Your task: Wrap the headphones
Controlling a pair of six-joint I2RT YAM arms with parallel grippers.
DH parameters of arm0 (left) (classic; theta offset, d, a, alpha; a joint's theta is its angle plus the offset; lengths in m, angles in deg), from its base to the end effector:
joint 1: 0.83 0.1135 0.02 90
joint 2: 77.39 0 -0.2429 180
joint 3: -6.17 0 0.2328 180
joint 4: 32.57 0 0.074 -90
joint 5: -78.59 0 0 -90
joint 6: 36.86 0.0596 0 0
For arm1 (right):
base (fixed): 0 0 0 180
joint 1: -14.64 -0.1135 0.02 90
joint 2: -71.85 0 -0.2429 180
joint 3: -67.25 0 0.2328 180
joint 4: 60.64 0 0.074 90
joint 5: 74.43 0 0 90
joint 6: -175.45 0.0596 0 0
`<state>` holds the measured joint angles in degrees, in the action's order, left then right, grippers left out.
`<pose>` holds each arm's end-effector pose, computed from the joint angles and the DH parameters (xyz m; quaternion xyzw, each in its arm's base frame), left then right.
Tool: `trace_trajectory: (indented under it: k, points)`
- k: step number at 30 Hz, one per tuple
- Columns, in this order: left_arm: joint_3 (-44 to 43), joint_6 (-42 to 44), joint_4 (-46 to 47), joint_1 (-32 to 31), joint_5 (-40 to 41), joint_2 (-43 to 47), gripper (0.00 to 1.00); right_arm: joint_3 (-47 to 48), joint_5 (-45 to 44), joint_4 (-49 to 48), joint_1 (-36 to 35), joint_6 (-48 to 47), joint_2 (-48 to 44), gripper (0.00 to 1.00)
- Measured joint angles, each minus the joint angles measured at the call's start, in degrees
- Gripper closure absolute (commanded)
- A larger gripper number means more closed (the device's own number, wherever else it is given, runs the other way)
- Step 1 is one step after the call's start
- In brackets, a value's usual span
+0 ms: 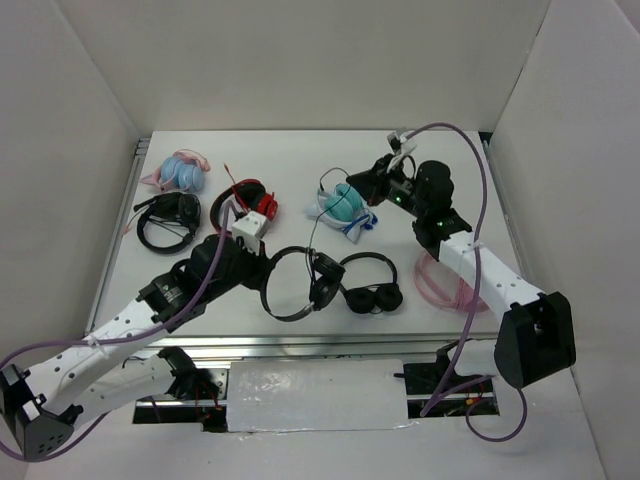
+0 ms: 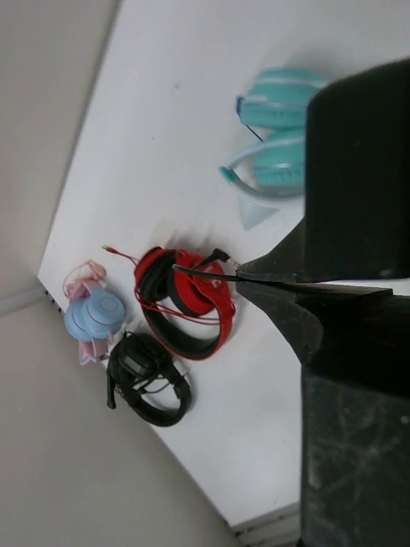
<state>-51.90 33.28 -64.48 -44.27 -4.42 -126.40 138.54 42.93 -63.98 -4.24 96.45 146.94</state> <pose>0.1598 -0.1414 0.2818 0.1369 0.8210 -0.2464 0.4966 0.2908 0.1284 0.3318 -0.2136 0.6767 0.3386 0.6179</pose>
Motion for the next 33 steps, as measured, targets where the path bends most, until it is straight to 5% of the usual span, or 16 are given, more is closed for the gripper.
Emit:
trace_trajectory:
  k: [6, 17, 20, 23, 24, 26, 27, 33]
  points:
    - [-8.87, -1.38, -4.5, 0.0, 4.48, -1.29, 1.0, -10.95, -1.07, -3.19, -0.59, 7.19, -1.16, 0.91]
    - [-32.76, -0.98, -7.72, 0.0, 10.14, -10.64, 1.0, -12.9, 3.26, -9.03, -4.04, 10.78, -1.03, 0.45]
    - [-35.54, -0.94, -9.35, 0.0, 10.75, -12.44, 1.0, -12.9, 4.63, -10.14, -4.79, 10.12, -1.01, 0.5]
    - [-37.88, -0.79, -12.0, 0.0, 11.43, -13.73, 1.0, -13.0, 5.53, -11.28, -5.44, 8.66, -1.03, 0.4]
    - [-38.6, -0.59, -12.74, 0.0, 11.67, -13.97, 1.0, -13.25, 5.79, -11.65, -5.68, 7.74, -1.11, 0.29]
    - [-40.11, 0.2, -14.1, 0.0, 12.09, -14.14, 1.0, -14.36, 6.45, -12.0, -6.45, 5.07, -1.51, 0.24]
    - [-40.94, 0.33, -14.8, 0.0, 12.11, -14.16, 1.0, -14.88, 6.6, -12.02, -6.93, 3.43, -1.68, 0.01]
    - [-44.17, 0.57, -15.69, 0.0, 11.82, -14.01, 1.0, -15.8, 10.05, -12.83, -9.09, -2.86, -1.11, 0.0]
